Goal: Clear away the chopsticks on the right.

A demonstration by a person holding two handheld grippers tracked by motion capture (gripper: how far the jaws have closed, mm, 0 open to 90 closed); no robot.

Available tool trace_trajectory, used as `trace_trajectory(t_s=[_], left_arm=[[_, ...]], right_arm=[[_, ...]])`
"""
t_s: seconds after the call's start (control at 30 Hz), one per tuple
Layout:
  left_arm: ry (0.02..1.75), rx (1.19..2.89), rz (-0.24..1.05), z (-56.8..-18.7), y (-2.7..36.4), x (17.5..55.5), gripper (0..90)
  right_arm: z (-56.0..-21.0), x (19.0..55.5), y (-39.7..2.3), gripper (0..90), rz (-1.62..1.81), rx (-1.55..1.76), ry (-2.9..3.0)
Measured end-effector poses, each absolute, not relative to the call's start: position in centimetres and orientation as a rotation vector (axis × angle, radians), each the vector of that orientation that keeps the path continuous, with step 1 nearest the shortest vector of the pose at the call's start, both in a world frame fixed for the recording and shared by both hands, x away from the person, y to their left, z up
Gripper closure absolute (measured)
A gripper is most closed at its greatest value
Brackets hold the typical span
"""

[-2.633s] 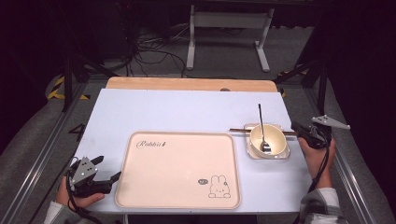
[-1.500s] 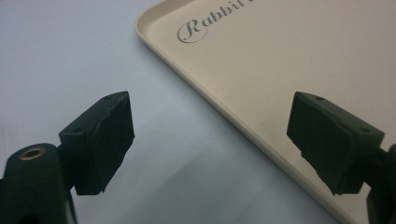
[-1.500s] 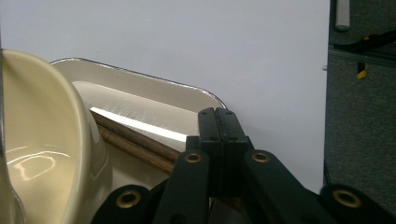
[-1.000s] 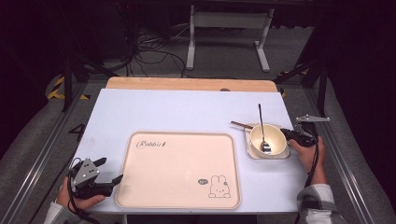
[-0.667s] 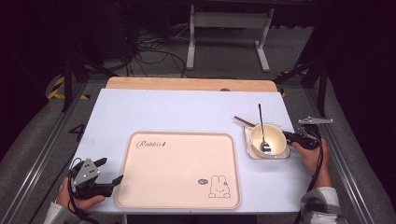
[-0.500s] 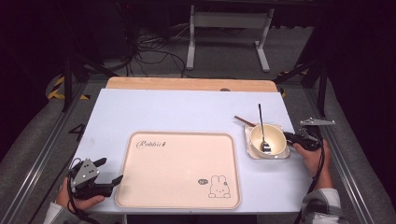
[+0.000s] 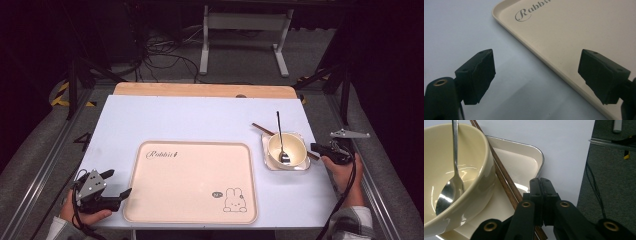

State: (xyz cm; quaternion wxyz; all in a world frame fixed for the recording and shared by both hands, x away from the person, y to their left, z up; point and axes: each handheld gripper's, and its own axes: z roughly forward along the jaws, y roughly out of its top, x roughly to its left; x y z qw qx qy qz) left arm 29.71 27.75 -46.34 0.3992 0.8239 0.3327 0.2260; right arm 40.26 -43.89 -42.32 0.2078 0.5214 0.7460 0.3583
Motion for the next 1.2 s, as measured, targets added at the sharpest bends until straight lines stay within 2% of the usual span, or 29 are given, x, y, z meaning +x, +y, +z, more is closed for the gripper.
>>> trace_trajectory(t_s=[0.13,1.2], left_arm=[[0.840,2.086,0.574,-46.33,27.73,29.64,15.0],[0.825,2.084,0.559,-46.28,27.77,29.56,15.0]], right_arm=[[-42.33,40.15,-43.76,84.8,0.989,1.434,2.118],[-42.28,40.01,-43.40,81.5,1.016,1.398,2.208]])
